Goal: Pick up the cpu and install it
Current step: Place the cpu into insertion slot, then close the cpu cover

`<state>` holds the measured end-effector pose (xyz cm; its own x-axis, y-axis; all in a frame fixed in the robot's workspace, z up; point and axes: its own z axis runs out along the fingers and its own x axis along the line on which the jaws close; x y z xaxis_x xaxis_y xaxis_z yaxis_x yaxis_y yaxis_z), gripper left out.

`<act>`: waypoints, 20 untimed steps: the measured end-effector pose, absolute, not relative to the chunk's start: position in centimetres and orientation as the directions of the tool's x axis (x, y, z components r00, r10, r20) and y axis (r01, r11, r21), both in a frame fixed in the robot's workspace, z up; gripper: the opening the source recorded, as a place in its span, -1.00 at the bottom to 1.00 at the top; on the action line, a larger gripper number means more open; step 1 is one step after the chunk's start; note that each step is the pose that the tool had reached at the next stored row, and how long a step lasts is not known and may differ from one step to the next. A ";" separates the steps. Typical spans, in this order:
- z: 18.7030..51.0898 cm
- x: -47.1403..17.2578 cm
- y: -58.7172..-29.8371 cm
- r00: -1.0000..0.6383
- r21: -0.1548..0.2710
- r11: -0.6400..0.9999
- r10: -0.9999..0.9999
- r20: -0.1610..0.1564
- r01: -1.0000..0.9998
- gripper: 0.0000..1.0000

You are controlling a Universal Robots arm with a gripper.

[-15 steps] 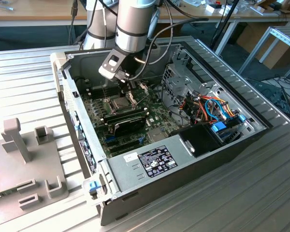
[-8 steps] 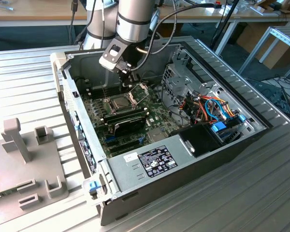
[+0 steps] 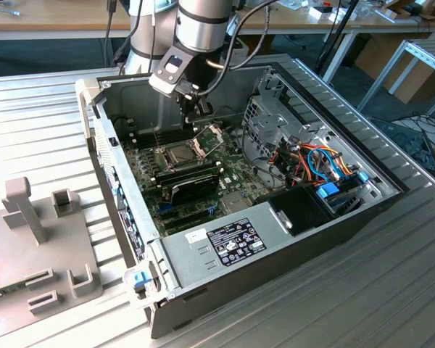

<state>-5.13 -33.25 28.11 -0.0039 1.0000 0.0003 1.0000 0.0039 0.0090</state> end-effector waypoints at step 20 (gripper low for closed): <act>28.4 -4.5 -33.3 -0.004 0.009 0.004 1.000 -0.002 1.000 -0.79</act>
